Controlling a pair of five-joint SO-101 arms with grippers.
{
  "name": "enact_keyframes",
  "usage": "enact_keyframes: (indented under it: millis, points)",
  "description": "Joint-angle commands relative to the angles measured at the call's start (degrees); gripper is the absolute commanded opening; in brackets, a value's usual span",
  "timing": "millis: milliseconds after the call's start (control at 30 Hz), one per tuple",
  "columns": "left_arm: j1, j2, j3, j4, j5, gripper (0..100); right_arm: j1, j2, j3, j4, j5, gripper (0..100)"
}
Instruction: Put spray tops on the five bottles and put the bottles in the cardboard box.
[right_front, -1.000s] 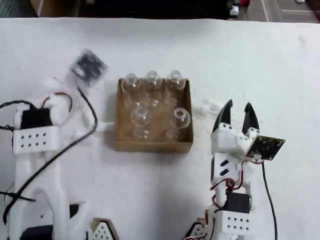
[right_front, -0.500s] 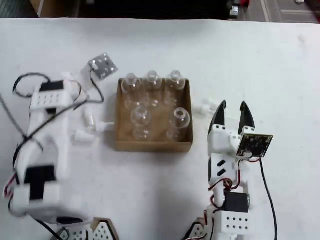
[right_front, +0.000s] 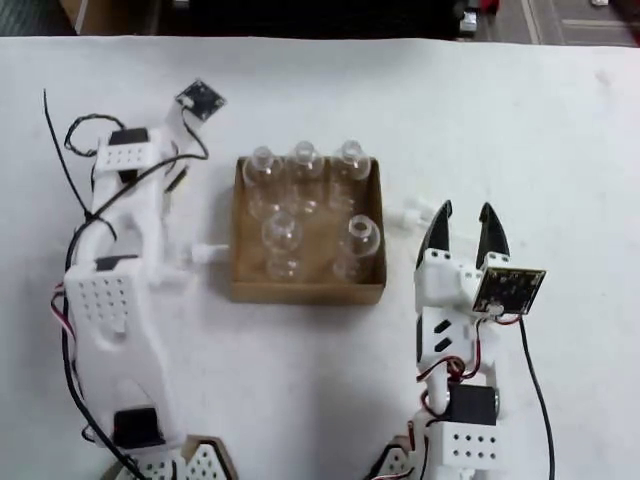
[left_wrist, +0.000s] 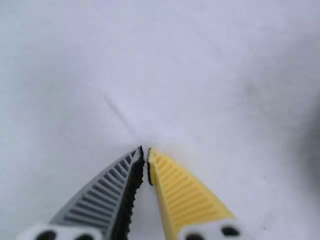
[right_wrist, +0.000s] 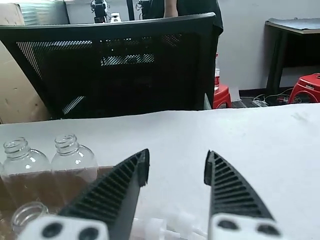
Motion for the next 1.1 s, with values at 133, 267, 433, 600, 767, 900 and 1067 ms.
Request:
enact_keyframes:
  millis: [133, 267, 433, 600, 767, 900, 1067]
  points:
    - [-4.0, 3.1, -15.6, 16.5, -3.6, 2, -0.3, 0.5, 0.4, 0.1, 0.8, 15.9]
    - [-5.2, 3.1, -20.5, 28.9, -13.6, 2, -0.3, 0.5, 0.4, 0.1, 0.8, 15.9]
    - [-4.4, 3.1, -32.8, 43.0, -11.3, 2, -0.3, 0.5, 0.4, 0.1, 0.8, 15.9]
    - [-5.1, 3.1, -45.3, 46.8, -5.6, 2, -0.3, 0.5, 0.4, 0.1, 0.8, 15.9]
    - [-3.3, 3.1, -41.1, 46.9, 0.6, 6, -0.3, 0.5, 0.4, 0.1, 0.8, 15.9]
    - [-1.5, 3.7, -34.3, 46.1, 11.7, 17, -0.4, 0.5, 0.4, 0.1, 0.8, 15.9]
    - [-1.8, 3.8, -29.2, 41.1, 16.4, 16, -0.4, 0.5, 0.4, 0.1, 0.8, 15.9]
